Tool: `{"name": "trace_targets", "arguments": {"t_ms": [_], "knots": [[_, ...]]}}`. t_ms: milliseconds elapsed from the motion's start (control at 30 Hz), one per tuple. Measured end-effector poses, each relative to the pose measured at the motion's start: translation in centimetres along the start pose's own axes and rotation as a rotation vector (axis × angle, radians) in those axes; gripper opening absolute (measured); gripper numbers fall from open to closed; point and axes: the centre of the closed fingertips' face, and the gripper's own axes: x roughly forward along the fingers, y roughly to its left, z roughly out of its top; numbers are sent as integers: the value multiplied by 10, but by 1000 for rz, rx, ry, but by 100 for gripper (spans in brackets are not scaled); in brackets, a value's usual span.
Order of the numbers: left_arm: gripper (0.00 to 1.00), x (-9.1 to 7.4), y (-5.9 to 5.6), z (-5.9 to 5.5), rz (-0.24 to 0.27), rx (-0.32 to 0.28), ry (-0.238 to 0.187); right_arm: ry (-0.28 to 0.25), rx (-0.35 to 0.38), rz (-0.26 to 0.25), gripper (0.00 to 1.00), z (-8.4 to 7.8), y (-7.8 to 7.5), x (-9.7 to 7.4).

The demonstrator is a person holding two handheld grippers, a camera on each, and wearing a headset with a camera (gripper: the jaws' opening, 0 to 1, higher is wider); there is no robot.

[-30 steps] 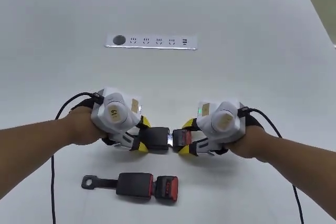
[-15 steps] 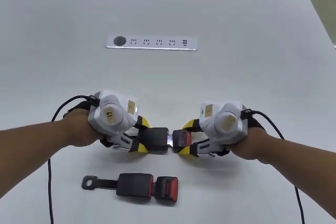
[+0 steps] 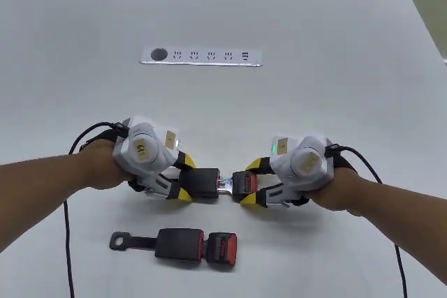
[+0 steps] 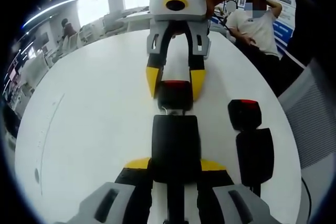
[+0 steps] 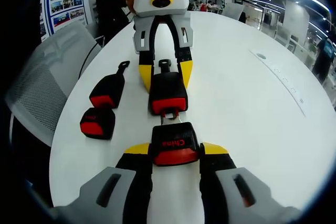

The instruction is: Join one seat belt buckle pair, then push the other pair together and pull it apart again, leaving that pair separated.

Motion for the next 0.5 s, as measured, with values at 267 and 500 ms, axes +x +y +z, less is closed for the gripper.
{"name": "trace_targets", "arguments": {"t_ms": [267, 500], "knots": [[33, -1, 0, 0, -8, 9, 4, 0, 4, -4, 32, -11, -3, -8], [33, 0, 0, 0, -9, 12, 4, -5, 14, -14, 33, -21, -7, -15]]}}
